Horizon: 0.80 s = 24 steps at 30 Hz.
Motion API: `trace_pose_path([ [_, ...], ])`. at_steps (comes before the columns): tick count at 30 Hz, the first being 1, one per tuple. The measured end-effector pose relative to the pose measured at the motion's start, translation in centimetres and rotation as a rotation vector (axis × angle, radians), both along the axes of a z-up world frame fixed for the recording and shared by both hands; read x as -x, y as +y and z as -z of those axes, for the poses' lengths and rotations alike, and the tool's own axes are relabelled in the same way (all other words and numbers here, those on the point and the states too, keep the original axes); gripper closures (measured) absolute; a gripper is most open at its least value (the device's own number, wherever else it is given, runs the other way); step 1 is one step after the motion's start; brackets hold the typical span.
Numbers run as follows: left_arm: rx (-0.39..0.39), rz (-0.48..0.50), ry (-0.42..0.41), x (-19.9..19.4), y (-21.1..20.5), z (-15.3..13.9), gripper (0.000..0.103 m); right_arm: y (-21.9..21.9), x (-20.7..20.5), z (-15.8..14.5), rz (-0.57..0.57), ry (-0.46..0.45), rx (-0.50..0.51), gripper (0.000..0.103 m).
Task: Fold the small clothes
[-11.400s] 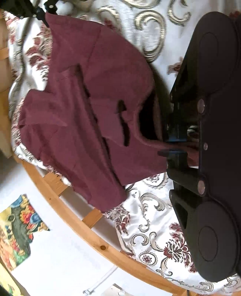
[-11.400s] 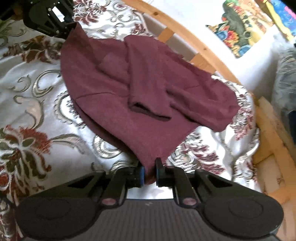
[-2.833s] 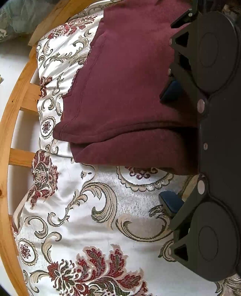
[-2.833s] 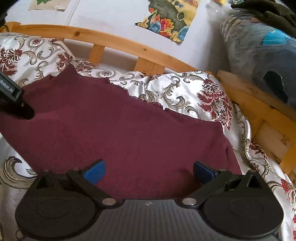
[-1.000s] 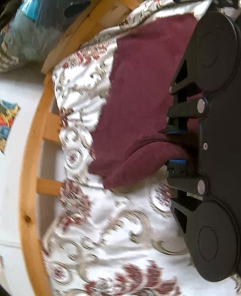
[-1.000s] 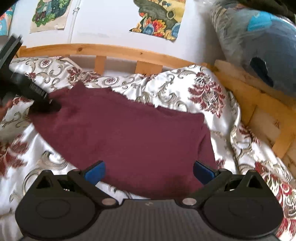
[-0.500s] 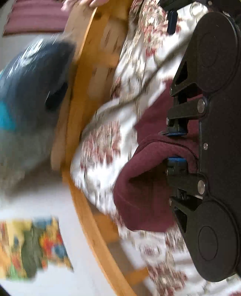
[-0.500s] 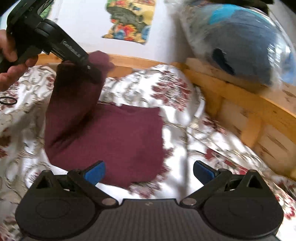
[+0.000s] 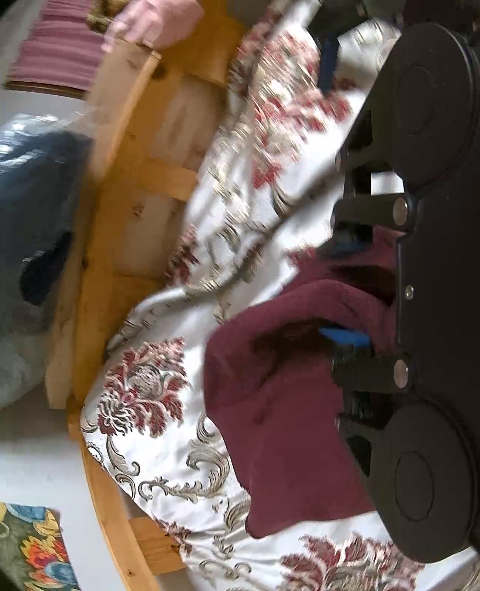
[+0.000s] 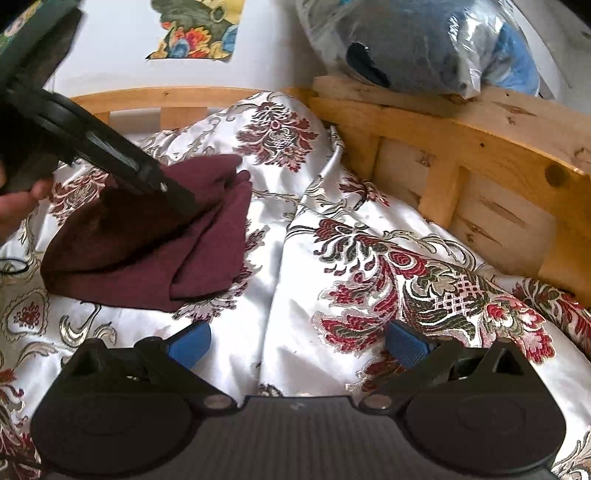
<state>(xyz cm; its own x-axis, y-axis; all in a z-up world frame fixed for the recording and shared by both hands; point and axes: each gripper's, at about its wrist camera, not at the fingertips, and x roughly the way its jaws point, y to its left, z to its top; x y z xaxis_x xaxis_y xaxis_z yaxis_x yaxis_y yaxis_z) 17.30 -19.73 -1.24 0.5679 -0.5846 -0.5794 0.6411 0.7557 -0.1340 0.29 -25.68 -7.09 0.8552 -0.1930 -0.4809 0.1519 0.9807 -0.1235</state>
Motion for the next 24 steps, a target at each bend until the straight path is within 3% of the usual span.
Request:
trace_pose_path([
  [2,0.082,0.030,0.024,0.3,0.7,-0.8,0.029,-0.1,-0.2,-0.2,0.007,-0.005,-0.012,0.000],
  [5,0.150,0.059,0.038,0.9,1.4,-2.1,0.023,-0.3,-0.4,-0.7,0.018,-0.024,-0.032,0.000],
  [9,0.170,0.026,0.030,1.6,4.1,-3.6,0.008,-0.7,-0.7,-1.9,0.007,-0.080,-0.122,0.000],
  [14,0.098,-0.097,0.032,2.1,9.0,-4.1,0.001,-1.5,-2.1,-3.5,-0.054,-0.141,-0.346,0.000],
  [18,0.045,-0.197,0.080,2.4,12.5,-2.2,0.001,-1.5,-4.0,-4.5,-0.104,-0.173,-0.528,0.000],
  [21,0.067,-0.258,0.148,1.9,14.2,0.1,0.001,-0.6,-6.2,-5.0,-0.114,-0.153,-0.587,0.000],
  [23,0.144,-0.294,0.176,1.4,15.4,1.5,0.001,0.4,-7.9,-5.1,-0.124,-0.123,-0.594,0.000],
  [24,0.192,-0.303,0.185,1.2,15.8,2.2,0.001,0.7,-8.7,-5.1,-0.119,-0.104,-0.582,0.006],
])
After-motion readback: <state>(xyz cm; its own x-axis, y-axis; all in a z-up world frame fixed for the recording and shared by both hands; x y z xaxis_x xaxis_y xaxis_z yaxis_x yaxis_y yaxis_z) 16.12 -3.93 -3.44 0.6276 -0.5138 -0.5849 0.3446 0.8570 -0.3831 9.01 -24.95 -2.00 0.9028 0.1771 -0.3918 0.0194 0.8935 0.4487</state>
